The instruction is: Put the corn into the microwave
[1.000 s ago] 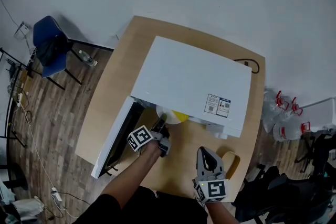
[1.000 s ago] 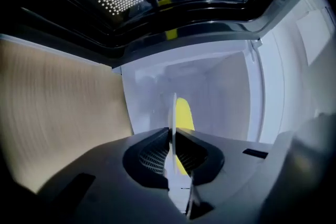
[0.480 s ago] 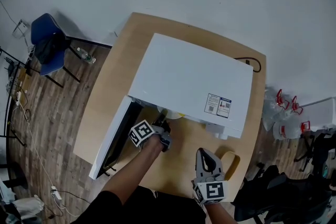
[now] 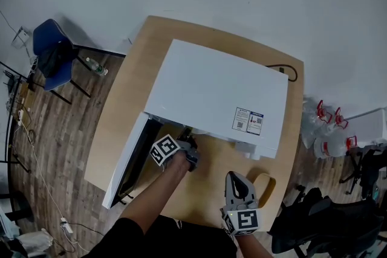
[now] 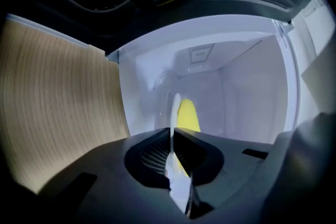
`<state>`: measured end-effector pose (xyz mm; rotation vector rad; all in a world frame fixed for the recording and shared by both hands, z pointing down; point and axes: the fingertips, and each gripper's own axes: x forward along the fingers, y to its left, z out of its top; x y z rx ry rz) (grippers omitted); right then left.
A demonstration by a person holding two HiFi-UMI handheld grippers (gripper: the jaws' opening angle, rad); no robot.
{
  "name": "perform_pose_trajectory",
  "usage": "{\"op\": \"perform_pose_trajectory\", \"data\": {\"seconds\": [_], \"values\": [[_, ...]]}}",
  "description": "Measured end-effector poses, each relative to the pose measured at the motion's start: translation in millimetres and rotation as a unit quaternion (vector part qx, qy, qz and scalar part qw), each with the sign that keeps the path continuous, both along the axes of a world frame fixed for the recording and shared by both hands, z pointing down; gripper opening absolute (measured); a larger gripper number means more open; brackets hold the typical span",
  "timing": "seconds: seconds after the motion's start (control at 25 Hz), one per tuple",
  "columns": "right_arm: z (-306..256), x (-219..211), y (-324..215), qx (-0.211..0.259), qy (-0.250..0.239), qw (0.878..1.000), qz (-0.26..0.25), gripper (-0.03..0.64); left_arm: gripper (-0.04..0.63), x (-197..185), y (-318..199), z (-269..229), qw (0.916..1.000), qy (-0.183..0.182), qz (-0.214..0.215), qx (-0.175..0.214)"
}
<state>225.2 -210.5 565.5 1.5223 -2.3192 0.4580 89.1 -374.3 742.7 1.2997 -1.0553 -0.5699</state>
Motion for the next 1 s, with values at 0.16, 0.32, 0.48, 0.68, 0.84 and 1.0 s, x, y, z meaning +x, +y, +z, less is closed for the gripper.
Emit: {"op": "perform_pose_trajectory", "data": {"seconds": [0.16, 0.32, 0.48, 0.68, 0.84, 1.0], "values": [[-0.3, -0.6, 1.4, -0.001, -0.002, 1.0, 0.003, 0.06, 0.02, 3.8, -8.9, -4.1, 0.9999, -0.011, 0.003, 0.001], [1.0, 0.3, 4.2, -0.001, -0.008, 1.0, 0.007, 0.06, 0.02, 5.5, -16.8, -6.9, 0.9992, -0.037, 0.011, -0.003], [1.8, 1.0, 4.6, -0.003, -0.011, 1.0, 0.009, 0.06, 0.02, 7.3, -21.3, -6.6, 0.9981, -0.055, 0.019, -0.022], [-0.7, 2.5, 3.7, 0.001, -0.013, 1.0, 0.011, 0.06, 0.02, 4.9, -30.5, -11.5, 0.9948, -0.099, 0.024, -0.003], [0.6, 6.7, 5.9, -0.003, -0.012, 1.0, 0.016, 0.06, 0.02, 4.6, -39.7, -15.7, 0.9887, -0.144, 0.035, 0.025], [1.0, 6.4, 9.6, -0.005, -0.008, 1.0, 0.008, 0.06, 0.025, 5.8, -45.8, -18.7, 0.9743, -0.21, 0.064, 0.052]]}}
